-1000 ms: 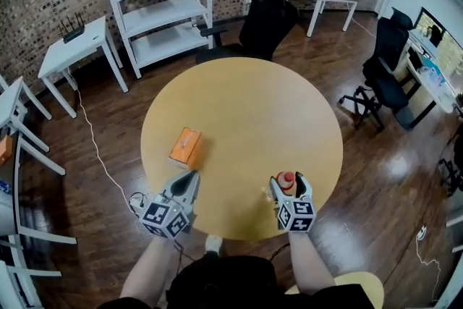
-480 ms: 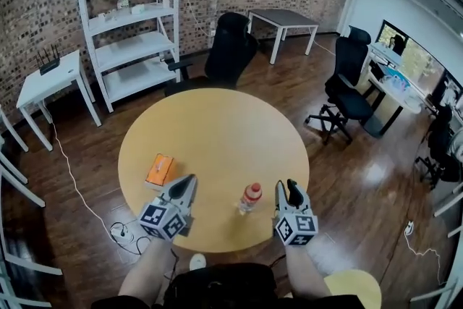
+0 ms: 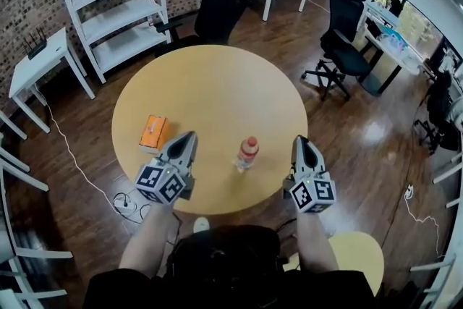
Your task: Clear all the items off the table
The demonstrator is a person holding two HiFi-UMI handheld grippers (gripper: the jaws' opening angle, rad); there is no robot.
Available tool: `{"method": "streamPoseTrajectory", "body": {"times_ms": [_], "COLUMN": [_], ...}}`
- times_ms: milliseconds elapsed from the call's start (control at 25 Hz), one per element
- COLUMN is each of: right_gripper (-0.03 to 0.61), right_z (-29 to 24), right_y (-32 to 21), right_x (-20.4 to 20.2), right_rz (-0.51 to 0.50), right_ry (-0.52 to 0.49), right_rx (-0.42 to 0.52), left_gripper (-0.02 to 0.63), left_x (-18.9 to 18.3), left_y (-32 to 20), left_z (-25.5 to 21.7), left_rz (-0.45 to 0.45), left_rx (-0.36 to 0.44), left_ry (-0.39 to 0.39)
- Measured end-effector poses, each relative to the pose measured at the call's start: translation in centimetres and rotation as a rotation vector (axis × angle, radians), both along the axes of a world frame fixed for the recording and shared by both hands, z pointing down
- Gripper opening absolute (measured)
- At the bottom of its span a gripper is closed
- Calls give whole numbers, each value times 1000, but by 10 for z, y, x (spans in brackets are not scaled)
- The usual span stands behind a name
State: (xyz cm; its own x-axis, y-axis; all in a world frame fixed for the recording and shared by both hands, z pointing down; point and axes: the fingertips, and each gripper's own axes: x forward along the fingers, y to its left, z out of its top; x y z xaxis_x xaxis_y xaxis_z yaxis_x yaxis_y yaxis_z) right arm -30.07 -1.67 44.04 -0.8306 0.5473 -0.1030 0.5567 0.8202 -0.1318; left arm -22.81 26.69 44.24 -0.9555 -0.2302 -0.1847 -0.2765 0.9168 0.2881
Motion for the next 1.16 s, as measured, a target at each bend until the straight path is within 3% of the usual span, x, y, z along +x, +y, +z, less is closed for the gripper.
{"method": "streamPoseTrajectory", "body": {"times_ms": [280, 560, 1160], "right_gripper": [2, 2, 2], "right_z": [11, 13, 31], "right_y": [8, 31, 15], "right_x": [5, 18, 18], "right_rz": [-26, -68, -37], "right_ry": [51, -16, 71], "right_rx": [9, 181, 106], "left_gripper": [0, 0, 0], "left_x": [9, 8, 15], "left_y": [3, -1, -4], "left_z": [4, -1, 18], "left_rz": [-11, -7, 15], "left_rx": [-11, 1, -5], "left_ry": [22, 9, 44]}}
